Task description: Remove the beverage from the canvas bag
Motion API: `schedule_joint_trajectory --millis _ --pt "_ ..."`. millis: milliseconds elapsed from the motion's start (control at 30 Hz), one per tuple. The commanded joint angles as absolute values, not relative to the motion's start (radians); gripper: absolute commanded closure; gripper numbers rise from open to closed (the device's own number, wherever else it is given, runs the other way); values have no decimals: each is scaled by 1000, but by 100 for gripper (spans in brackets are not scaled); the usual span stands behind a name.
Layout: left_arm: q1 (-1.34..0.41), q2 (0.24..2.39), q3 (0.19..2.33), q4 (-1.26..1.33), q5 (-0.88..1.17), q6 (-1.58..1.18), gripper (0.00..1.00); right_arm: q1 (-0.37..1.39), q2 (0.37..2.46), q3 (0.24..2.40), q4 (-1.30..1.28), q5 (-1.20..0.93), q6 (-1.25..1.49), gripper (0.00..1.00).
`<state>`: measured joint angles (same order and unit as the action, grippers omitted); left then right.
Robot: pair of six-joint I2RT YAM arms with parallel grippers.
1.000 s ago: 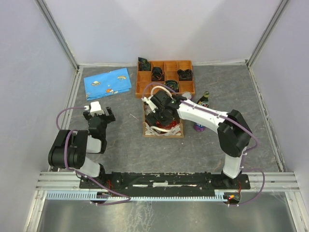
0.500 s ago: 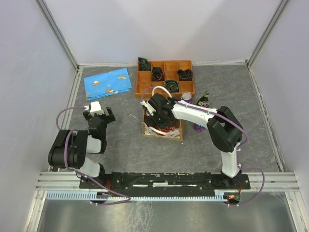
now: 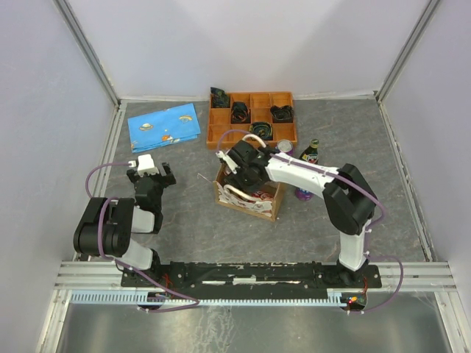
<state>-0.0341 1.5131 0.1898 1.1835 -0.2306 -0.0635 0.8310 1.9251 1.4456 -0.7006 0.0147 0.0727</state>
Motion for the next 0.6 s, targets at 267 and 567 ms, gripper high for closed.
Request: schedule_joint_trajectory --millis 267,567 --pt "-32 1516 210 1222 -240 -60 1 828 1509 1491 -664 144 -12 100" --pt "-32 1517 210 1224 -239 -60 1 828 1385 1450 -642 229 30 100"
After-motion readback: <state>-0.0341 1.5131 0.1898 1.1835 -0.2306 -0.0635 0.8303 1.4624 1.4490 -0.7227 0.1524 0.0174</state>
